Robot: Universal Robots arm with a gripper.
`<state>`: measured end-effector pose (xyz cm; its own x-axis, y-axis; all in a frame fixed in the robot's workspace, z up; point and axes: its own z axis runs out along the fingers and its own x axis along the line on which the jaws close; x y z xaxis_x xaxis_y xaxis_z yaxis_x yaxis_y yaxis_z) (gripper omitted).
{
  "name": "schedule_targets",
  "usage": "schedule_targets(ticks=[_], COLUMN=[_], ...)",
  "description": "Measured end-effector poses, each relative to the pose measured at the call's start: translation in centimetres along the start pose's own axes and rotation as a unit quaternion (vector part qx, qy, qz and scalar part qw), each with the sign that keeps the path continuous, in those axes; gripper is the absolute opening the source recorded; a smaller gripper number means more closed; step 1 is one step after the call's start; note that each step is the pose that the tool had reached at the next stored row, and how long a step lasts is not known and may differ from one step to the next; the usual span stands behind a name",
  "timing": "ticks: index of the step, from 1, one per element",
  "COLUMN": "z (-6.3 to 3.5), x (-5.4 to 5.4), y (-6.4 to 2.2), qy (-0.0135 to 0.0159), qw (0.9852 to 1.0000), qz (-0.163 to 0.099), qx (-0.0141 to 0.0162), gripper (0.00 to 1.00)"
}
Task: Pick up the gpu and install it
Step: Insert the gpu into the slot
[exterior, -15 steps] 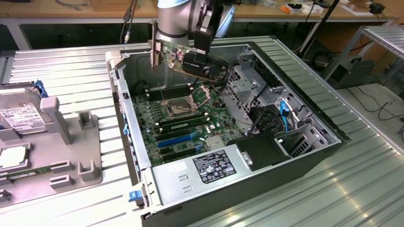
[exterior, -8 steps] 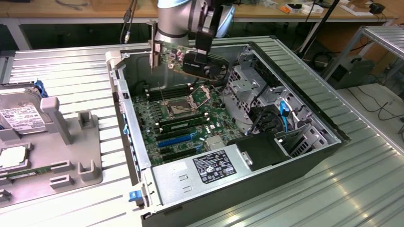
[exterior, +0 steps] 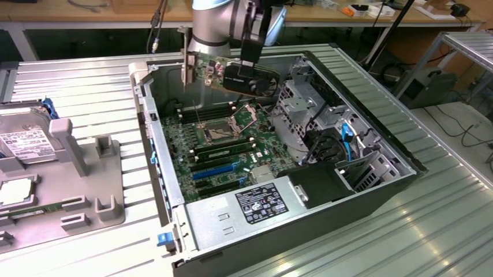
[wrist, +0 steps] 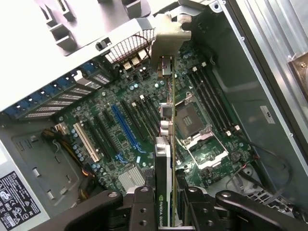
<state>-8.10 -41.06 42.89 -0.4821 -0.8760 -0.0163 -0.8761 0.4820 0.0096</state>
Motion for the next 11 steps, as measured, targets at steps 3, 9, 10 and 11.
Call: schedule_targets(ticks=[3, 9, 10, 11], z=[0.0, 0.0, 0.0, 0.0], x=[0.0, -0.01, -0.01, -0.01], y=[-0.01, -0.01, -0.02, -0.02], qy=[0.0001, 0.0004, 0.0004, 0.0005], qw=[0.9999, 0.9992, 0.999, 0.9988], qz=[-0.013, -0.041, -0.044, -0.05], qx=[-0.0002, -0.0007, -0.0007, -0.0008], gripper=[0.27, 0.27, 0.27, 0.27])
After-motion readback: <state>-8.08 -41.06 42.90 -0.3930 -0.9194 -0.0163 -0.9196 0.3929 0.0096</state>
